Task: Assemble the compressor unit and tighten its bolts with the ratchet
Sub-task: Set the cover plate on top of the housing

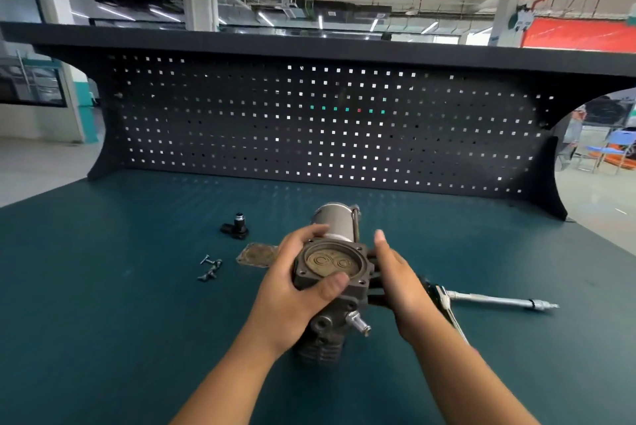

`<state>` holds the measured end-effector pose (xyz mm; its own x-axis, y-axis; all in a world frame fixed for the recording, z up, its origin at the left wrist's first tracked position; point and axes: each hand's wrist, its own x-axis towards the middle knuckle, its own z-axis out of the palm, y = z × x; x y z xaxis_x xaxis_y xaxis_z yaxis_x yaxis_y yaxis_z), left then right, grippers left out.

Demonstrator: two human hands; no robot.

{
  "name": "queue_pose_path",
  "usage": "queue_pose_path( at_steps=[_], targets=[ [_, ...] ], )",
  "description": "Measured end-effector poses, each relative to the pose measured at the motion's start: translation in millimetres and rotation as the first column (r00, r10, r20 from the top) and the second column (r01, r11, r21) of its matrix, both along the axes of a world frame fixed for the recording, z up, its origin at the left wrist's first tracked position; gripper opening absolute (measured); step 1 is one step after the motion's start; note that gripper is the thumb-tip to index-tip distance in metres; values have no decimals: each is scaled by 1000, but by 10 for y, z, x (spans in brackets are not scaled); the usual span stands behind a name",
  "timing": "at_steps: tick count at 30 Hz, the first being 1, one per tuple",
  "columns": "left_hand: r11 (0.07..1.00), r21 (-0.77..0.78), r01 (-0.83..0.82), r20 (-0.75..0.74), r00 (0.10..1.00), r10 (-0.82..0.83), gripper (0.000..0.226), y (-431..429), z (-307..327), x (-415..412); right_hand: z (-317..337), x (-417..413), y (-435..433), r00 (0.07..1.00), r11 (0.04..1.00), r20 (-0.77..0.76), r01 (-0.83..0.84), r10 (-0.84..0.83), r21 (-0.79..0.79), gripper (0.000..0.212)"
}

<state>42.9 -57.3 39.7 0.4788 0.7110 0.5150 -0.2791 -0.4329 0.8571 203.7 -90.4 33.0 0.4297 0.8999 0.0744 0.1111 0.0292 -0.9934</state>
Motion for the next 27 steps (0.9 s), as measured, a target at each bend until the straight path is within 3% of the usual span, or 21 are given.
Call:
queue_pose_path(
  at_steps=[2, 3, 5, 7, 9, 10, 12, 13, 15, 17, 20, 23, 27],
  targets=[
    [1000, -9, -5, 15, 1000, 5, 81, 3, -28, 15, -90, -76, -157, 1000, 954, 9, 17, -21, 298, 54],
    [1000, -11, 21, 33, 999, -21, 82, 6, -49, 14, -110, -113, -221, 997, 924, 74, -44, 17, 381, 63],
    [993, -55, 107, 114, 988, -100, 83, 28, -116, 2, -159, -127, -267, 965, 897, 242, -193, 101, 397, 92],
    [983, -160, 90, 189, 980, -59, 67, 91, -218, -29, -141, -152, -286, 939, 886, 292, -284, 180, 368, 107],
    [956, -231, -182, 62, 978, 201, 32, 238, -306, -76, -125, -191, -299, 937, 879, 256, -318, 236, 356, 113],
    [911, -225, -347, -67, 938, 341, 16, 351, -368, -115, -128, -208, -302, 940, 877, 239, -318, 243, 361, 113],
    [838, -60, -543, -423, 774, 471, 13, 598, -455, -204, -145, -201, -299, 948, 876, 219, -301, 232, 378, 113],
    [829, 77, -553, -580, 652, 489, 17, 715, -507, -238, -149, -205, -297, 950, 876, 214, -296, 228, 380, 113],
    [809, 329, -487, -731, 412, 544, 32, 919, -574, -247, -145, -213, -301, 950, 880, 226, -291, 217, 375, 113],
    [769, 477, -425, -724, 307, 618, 46, 1070, -585, -179, -115, -228, -325, 946, 885, 251, -288, 204, 366, 113],
    [769, 506, -390, -740, 261, 619, 54, 1253, -574, -13, -83, -216, -350, 949, 897, 255, -269, 185, 351, 115],
    [780, 467, -416, -801, 176, 573, 50, 1394, -599, 135, -108, -178, -339, 952, 901, 255, -252, 166, 353, 113],
    [727, 517, -452, -787, 83, 612, 37, 1463, -601, 179, -109, -163, -327, 949, 898, 269, -258, 166, 356, 112]
  ],
)
